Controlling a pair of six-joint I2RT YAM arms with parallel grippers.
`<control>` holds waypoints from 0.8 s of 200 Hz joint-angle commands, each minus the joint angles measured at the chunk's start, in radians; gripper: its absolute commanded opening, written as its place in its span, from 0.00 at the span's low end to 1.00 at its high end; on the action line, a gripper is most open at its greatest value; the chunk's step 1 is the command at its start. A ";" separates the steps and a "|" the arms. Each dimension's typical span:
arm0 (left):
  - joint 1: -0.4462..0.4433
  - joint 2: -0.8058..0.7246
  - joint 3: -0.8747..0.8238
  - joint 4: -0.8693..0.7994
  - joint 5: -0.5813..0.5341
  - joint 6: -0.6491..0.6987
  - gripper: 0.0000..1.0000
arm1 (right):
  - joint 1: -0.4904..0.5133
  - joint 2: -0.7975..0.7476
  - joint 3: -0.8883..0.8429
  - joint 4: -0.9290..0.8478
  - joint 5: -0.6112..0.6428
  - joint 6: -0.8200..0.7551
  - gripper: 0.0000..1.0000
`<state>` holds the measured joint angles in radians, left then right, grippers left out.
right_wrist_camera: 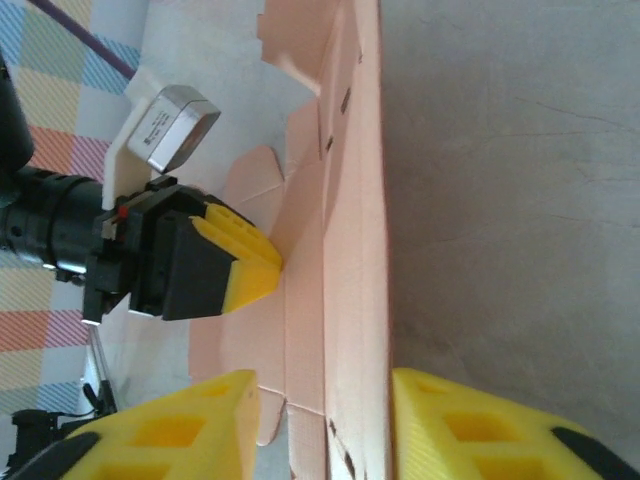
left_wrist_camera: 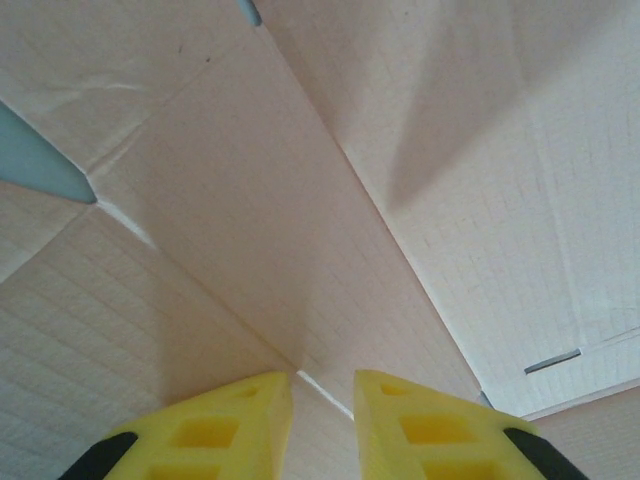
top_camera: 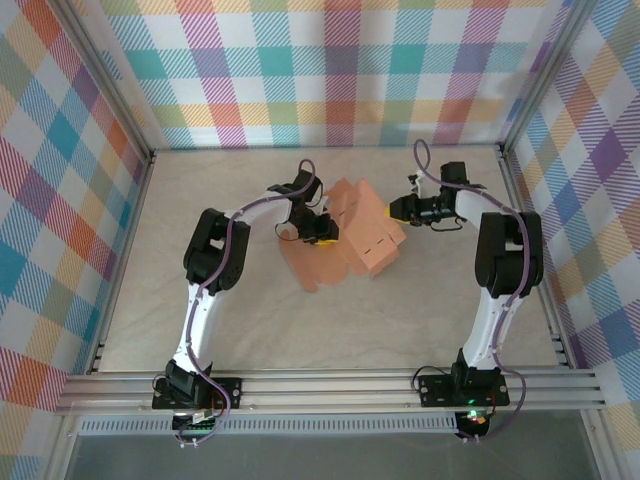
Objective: Fold the paper box
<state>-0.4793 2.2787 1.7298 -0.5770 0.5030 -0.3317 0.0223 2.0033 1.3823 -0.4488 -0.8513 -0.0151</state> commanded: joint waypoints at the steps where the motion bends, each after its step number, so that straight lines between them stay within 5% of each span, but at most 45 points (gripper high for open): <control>1: 0.015 0.061 -0.011 -0.119 -0.034 0.022 0.26 | 0.008 0.013 0.036 -0.064 0.049 -0.046 0.29; 21: 0.014 0.065 0.007 -0.128 -0.023 0.020 0.27 | 0.013 -0.015 0.014 -0.030 0.094 -0.024 0.21; 36: 0.015 0.062 0.018 -0.132 -0.029 0.023 0.28 | 0.021 -0.048 -0.018 0.014 0.113 -0.008 0.01; 85: 0.007 -0.016 0.009 -0.079 -0.102 0.010 0.40 | 0.050 -0.169 -0.111 0.065 0.262 0.043 0.00; 125: -0.017 -0.185 -0.162 0.045 -0.196 -0.089 0.44 | 0.071 -0.299 -0.279 0.155 0.412 0.197 0.00; 160: -0.067 -0.290 -0.285 0.132 -0.218 -0.187 0.60 | 0.117 -0.418 -0.439 0.174 0.517 0.335 0.00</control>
<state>-0.5037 2.0693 1.4929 -0.5159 0.3309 -0.4267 0.1062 1.6562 1.0252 -0.3130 -0.4419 0.1909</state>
